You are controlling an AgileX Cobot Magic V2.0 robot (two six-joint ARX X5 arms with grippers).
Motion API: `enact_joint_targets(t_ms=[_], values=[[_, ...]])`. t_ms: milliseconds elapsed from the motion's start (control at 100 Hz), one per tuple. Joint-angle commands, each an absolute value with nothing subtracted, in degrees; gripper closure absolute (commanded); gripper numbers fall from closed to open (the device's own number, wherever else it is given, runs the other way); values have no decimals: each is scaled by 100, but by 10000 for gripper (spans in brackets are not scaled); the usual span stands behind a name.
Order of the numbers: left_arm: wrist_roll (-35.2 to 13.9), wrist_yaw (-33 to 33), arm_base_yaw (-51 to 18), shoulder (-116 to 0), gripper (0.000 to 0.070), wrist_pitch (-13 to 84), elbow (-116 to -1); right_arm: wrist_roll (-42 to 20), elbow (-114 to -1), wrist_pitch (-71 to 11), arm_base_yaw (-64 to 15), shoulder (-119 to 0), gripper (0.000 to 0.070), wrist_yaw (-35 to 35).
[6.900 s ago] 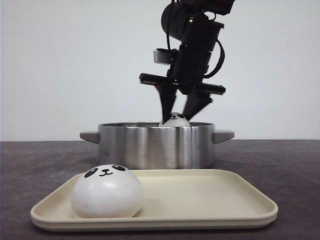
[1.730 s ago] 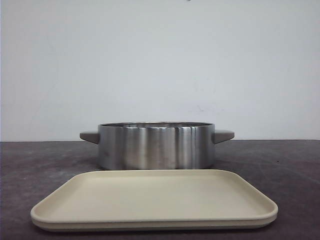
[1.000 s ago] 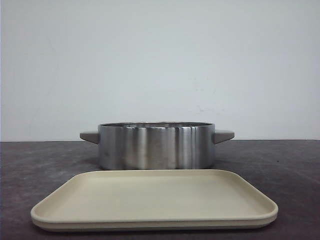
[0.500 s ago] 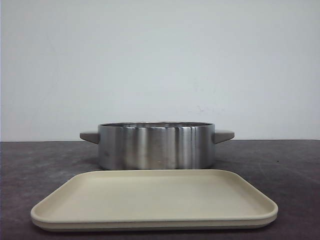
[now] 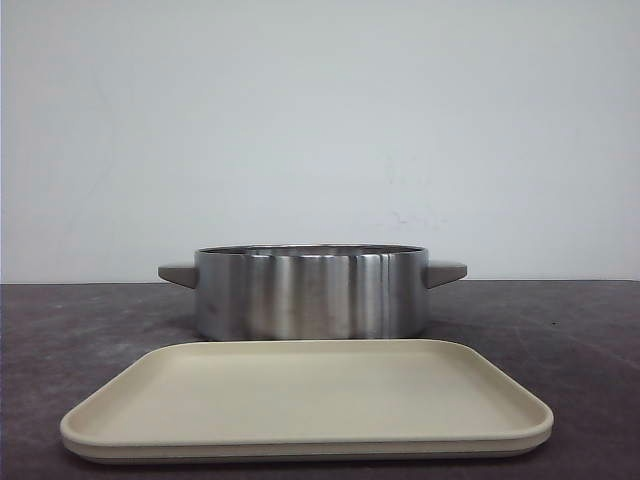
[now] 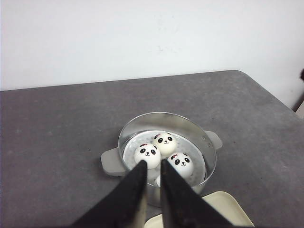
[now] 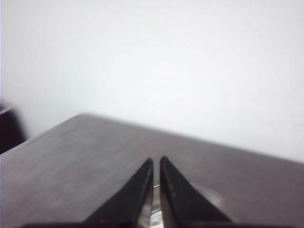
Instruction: Steam buns
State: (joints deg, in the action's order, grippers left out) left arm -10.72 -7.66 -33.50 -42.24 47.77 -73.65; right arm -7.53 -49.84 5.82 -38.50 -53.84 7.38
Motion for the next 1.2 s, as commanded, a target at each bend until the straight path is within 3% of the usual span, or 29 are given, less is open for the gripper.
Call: enact_joint_targets(t_ms=[0,550,640,1000,1190], values=[[-1107,-792,-3371,-4237,700,4700,-7430,-506,-4318,821,-3682,-4930,682,725],[-1107,-792,-3371,-4228,700,4700,-7430,-357,-395,812,-668,-510,682,353],[-1107,-792,-3371,-4228,700,4700,-7430,-539,-82,812,-506,-290,682,185],[-1107,-792,-3374,-4228,700,4696,-7430,-766,-71,-1048,-458,-21,682,108],[-1107,-792,-3374,-4228,700,4692,-7430,-740,-71,-1044,-458,-21,682,80]])
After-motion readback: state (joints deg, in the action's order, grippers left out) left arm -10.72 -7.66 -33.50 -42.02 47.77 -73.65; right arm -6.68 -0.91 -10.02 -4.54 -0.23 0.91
